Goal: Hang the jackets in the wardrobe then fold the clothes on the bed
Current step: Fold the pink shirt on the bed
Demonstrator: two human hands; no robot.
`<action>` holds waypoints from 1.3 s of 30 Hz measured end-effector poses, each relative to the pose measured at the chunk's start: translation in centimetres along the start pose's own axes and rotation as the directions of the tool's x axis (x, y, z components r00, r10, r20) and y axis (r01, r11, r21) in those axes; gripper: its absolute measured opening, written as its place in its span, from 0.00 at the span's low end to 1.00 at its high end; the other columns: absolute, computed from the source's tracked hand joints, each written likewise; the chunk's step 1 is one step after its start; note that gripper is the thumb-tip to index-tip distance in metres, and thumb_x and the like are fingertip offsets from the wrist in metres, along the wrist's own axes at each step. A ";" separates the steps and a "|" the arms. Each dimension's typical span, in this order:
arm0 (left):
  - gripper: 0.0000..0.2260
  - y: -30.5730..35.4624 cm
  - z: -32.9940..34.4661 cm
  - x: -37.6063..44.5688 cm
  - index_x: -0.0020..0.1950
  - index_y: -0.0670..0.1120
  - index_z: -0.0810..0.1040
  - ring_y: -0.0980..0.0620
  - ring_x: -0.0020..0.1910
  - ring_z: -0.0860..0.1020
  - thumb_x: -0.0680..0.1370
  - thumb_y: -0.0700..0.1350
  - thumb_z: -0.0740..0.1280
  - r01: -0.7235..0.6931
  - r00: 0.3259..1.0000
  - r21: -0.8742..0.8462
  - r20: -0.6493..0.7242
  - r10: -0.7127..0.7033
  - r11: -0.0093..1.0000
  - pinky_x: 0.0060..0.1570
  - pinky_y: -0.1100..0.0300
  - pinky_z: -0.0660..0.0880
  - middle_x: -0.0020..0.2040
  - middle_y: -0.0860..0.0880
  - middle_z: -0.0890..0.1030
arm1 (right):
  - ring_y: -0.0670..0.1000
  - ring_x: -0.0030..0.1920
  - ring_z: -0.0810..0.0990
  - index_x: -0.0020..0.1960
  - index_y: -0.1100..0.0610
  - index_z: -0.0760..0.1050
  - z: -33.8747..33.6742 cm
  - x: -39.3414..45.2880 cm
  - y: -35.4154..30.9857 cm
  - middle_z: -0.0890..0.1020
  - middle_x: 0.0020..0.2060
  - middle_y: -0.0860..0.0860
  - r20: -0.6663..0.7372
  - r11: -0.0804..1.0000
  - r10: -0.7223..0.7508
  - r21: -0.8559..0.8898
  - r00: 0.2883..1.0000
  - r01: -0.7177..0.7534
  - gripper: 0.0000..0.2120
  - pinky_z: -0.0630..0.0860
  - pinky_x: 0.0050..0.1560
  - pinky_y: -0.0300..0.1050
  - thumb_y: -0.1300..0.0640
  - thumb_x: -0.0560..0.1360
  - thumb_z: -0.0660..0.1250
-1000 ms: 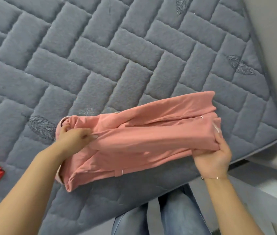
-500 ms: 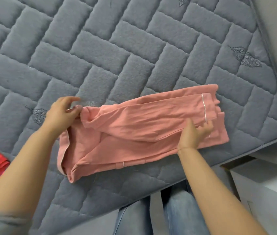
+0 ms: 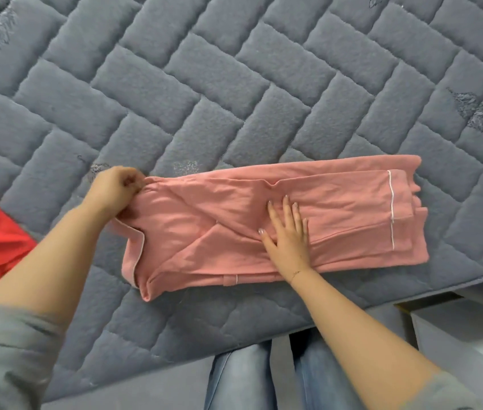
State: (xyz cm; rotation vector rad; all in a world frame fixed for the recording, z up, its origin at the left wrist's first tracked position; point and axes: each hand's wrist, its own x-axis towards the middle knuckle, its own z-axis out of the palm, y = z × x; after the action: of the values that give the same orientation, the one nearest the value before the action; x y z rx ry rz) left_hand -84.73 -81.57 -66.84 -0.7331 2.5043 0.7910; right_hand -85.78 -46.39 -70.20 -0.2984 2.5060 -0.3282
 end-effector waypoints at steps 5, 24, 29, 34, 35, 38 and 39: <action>0.16 2.0 2.1 -2.8 0.58 0.44 0.80 0.37 0.55 0.75 0.71 0.34 0.68 -0.165 0.928 0.112 -0.319 0.192 0.980 0.55 0.44 0.70 0.58 0.41 0.77 | 0.54 0.78 0.55 0.77 0.53 0.60 -1.2 -1.3 -0.6 0.58 0.78 0.53 -0.062 0.963 -0.269 -0.054 0.961 0.265 0.32 0.52 0.77 0.57 0.49 0.76 0.67; 0.17 3.7 6.3 -8.2 0.51 0.43 0.82 0.41 0.47 0.78 0.76 0.55 0.63 -0.375 0.894 0.211 -0.176 0.412 0.903 0.48 0.46 0.72 0.47 0.46 0.83 | 0.58 0.62 0.78 0.61 0.62 0.79 -1.2 -2.2 0.3 0.80 0.60 0.56 -0.143 0.859 -0.498 0.052 0.855 0.509 0.16 0.73 0.64 0.56 0.68 0.74 0.69; 0.16 5.7 7.5 -6.2 0.65 0.47 0.78 0.43 0.63 0.75 0.78 0.49 0.65 -0.377 0.893 0.156 -0.200 0.403 0.913 0.60 0.46 0.67 0.65 0.48 0.77 | 0.56 0.78 0.57 0.74 0.53 0.67 -2.1 -2.5 2.8 0.61 0.77 0.55 -0.118 0.926 -0.375 -0.002 0.919 0.378 0.25 0.51 0.77 0.57 0.62 0.78 0.62; 0.25 4.5 10.5 -5.9 0.80 0.59 0.50 0.49 0.80 0.41 0.83 0.59 0.50 0.016 1.000 0.351 0.010 -0.021 0.936 0.72 0.36 0.40 0.81 0.49 0.44 | 0.54 0.79 0.38 0.79 0.43 0.41 -2.3 -0.9 7.1 0.38 0.78 0.45 0.058 0.968 -0.052 -0.243 0.997 0.065 0.28 0.38 0.75 0.64 0.45 0.83 0.49; 0.26 4.4 10.8 -6.1 0.80 0.59 0.46 0.49 0.79 0.36 0.83 0.60 0.48 0.070 0.997 0.376 0.011 -0.080 0.924 0.71 0.33 0.37 0.81 0.49 0.40 | 0.54 0.78 0.36 0.78 0.42 0.39 -2.5 -0.7 8.1 0.37 0.78 0.45 0.040 0.966 -0.009 -0.259 0.999 0.019 0.28 0.37 0.74 0.65 0.43 0.83 0.48; 0.28 5.8 10.6 -6.3 0.80 0.56 0.44 0.43 0.78 0.35 0.82 0.60 0.48 0.225 0.971 0.362 -0.006 -0.239 0.905 0.69 0.30 0.36 0.80 0.47 0.37 | 0.54 0.78 0.36 0.77 0.43 0.37 -3.7 -0.1 10.5 0.37 0.78 0.46 -0.016 0.966 0.063 -0.249 0.998 -0.065 0.30 0.36 0.74 0.64 0.41 0.82 0.49; 0.29 6.8 10.5 -6.3 0.81 0.55 0.46 0.40 0.78 0.36 0.82 0.59 0.51 0.276 0.959 0.343 -0.037 -0.281 0.898 0.69 0.29 0.37 0.80 0.45 0.38 | 0.54 0.78 0.37 0.78 0.44 0.38 -4.2 0.1 11.2 0.37 0.78 0.47 -0.024 0.967 0.072 -0.243 0.997 -0.076 0.30 0.37 0.74 0.63 0.42 0.82 0.49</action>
State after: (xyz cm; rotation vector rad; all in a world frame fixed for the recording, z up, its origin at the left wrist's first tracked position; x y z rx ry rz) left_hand -81.54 -68.09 -68.71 -0.9233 2.3603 0.2442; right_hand -89.86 -35.14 -70.25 -0.2988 2.5668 0.0095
